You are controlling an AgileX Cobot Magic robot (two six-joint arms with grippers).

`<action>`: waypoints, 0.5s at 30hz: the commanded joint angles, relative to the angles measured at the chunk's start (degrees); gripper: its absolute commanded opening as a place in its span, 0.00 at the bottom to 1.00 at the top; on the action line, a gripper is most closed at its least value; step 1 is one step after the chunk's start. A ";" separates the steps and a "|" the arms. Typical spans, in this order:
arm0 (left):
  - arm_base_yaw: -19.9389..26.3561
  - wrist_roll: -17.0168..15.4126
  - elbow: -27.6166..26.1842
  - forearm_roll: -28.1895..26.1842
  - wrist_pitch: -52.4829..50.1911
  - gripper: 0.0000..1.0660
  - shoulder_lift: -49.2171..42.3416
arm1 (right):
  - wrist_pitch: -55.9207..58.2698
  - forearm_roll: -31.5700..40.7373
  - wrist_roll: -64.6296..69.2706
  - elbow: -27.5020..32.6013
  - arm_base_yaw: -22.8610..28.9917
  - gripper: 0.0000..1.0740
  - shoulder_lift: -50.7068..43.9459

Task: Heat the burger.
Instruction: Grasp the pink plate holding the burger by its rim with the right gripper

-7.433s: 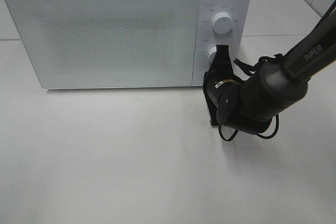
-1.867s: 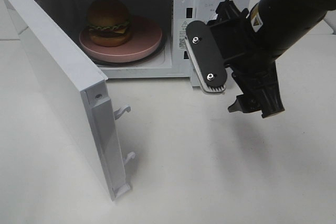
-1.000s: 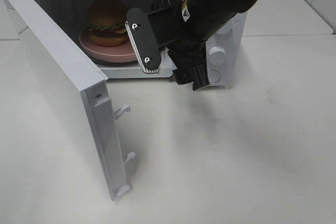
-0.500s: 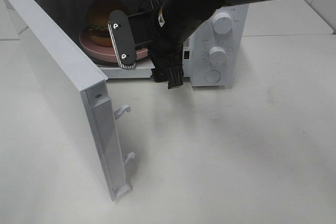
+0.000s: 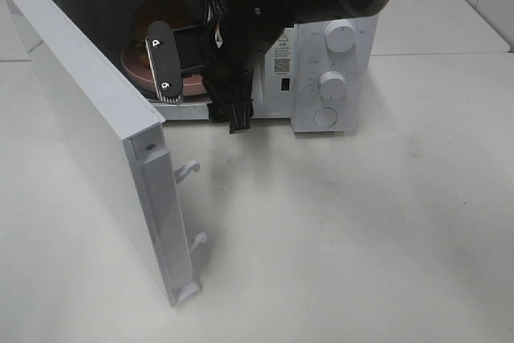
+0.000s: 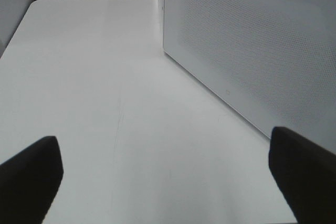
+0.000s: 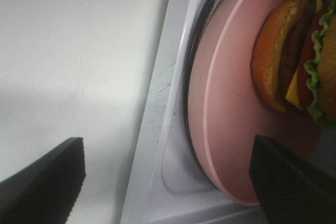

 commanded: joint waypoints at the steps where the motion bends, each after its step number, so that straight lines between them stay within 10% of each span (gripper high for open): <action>1: -0.40 -0.46 0.17 -0.46 0.11 0.94 -0.40 | 0.46 0.00 1.60 -1.89 0.11 0.77 1.32; 15: -0.40 -0.46 0.17 -0.46 0.11 0.94 -0.40 | 3.21 0.23 3.38 -11.75 0.11 0.74 8.88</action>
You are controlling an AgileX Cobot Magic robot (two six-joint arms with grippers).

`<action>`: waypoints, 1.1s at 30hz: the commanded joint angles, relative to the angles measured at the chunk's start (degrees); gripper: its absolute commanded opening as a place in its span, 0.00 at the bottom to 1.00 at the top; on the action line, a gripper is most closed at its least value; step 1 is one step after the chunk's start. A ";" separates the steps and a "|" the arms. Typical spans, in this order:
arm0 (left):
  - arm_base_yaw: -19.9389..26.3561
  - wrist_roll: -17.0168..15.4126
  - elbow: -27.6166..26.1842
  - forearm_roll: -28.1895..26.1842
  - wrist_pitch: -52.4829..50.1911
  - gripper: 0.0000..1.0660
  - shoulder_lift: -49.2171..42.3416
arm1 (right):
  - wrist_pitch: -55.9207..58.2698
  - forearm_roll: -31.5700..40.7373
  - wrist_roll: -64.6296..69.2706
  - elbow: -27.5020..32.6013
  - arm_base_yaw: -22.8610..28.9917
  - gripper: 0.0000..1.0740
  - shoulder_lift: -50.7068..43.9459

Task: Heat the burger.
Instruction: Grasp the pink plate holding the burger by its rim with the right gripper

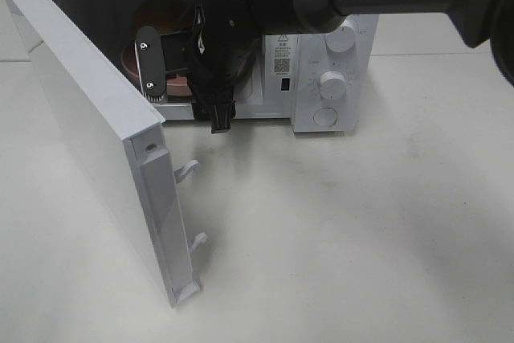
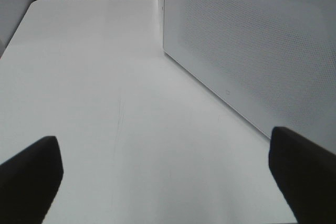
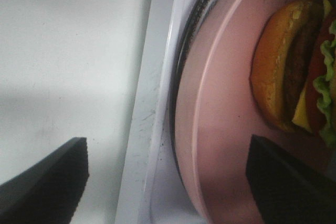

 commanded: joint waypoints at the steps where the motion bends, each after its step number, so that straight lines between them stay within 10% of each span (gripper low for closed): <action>1: -0.40 -0.46 0.17 -0.46 0.11 0.94 -0.40 | 1.89 0.17 2.46 -3.32 0.06 0.74 2.06; 21: -0.40 -0.52 0.17 -0.46 0.11 0.94 -0.40 | 2.81 1.43 3.84 -11.06 -1.95 0.68 8.82; 26: -0.40 -0.52 0.17 -0.34 0.11 0.94 -0.40 | 2.64 1.43 3.55 -11.63 -1.95 0.43 9.22; 30: -0.40 -0.52 0.17 -0.34 0.11 0.94 -0.40 | 4.18 1.38 3.67 -11.63 -1.78 0.03 9.05; 33: -0.40 -0.52 0.17 -0.34 0.11 0.94 -0.40 | 5.56 1.43 3.72 -11.52 -1.78 0.00 8.82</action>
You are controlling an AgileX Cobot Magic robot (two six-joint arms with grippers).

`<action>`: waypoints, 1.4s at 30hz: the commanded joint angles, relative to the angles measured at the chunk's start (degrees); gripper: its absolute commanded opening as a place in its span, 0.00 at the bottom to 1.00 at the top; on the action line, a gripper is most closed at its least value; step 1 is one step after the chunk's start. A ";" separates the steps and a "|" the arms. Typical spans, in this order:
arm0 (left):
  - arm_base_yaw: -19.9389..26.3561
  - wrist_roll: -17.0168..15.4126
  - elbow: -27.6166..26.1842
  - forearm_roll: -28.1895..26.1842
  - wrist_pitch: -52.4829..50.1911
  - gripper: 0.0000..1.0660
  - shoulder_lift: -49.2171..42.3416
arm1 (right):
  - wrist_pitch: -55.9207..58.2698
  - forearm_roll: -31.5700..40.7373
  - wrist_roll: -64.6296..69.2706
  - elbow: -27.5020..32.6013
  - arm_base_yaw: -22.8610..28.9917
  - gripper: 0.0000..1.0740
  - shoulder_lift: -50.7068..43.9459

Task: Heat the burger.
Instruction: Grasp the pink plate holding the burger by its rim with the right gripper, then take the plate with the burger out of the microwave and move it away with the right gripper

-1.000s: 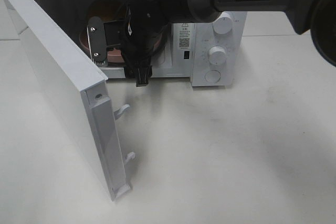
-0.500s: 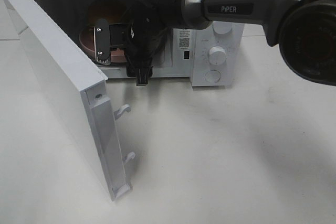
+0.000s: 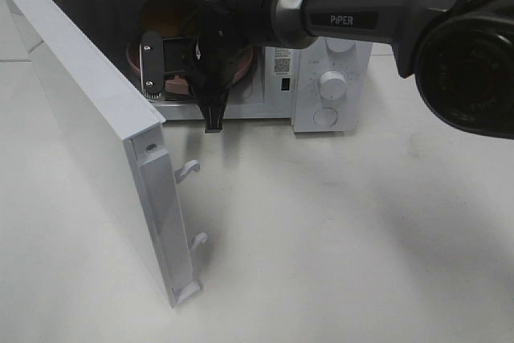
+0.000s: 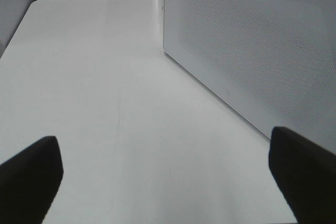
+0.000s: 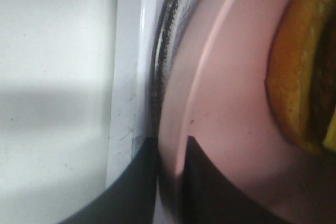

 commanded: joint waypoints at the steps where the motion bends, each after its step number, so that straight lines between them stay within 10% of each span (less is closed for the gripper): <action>1: -0.40 -0.52 0.17 -0.34 0.11 0.94 -0.40 | 2.06 0.40 0.97 -0.11 0.06 0.00 -0.06; 27: -0.40 -0.52 0.17 -0.34 0.11 0.94 -0.40 | -8.59 -2.23 -12.20 17.82 1.83 0.00 -11.80; 42: -0.40 -0.52 0.17 -0.34 0.11 0.94 -0.40 | -13.75 10.49 -29.56 27.22 -0.80 0.00 -19.60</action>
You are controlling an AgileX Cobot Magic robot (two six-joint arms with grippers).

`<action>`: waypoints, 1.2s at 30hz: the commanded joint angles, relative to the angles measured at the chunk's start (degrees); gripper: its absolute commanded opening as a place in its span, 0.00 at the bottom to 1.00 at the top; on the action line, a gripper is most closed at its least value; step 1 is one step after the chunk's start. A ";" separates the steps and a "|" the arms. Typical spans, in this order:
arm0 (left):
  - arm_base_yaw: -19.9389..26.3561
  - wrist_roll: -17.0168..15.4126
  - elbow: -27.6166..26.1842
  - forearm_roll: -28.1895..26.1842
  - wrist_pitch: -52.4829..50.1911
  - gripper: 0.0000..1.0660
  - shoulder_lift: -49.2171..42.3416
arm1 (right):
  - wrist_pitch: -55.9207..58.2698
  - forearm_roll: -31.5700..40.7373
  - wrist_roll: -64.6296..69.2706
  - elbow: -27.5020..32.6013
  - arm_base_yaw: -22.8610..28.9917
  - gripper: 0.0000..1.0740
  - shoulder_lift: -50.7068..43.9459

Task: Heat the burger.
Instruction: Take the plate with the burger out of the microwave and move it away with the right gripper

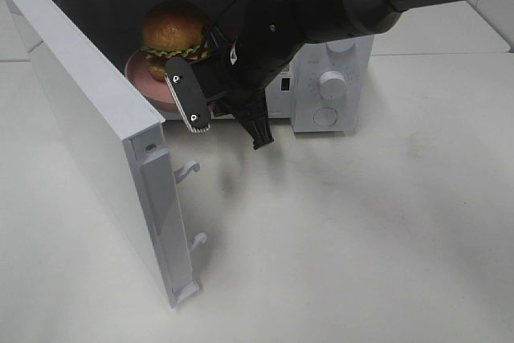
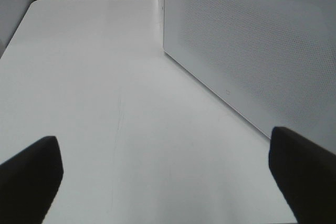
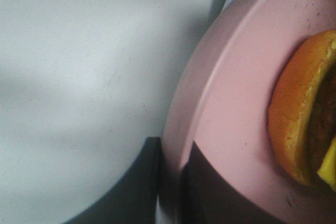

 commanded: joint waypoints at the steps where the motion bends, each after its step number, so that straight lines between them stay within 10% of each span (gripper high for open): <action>1: -0.40 -0.52 0.17 -0.40 0.11 0.94 -0.40 | -4.24 2.01 -3.04 0.63 -0.23 0.00 -2.46; 36: -0.40 -0.52 0.17 -0.40 0.11 0.94 -0.40 | -11.80 8.59 -12.03 26.24 -0.92 0.00 -20.74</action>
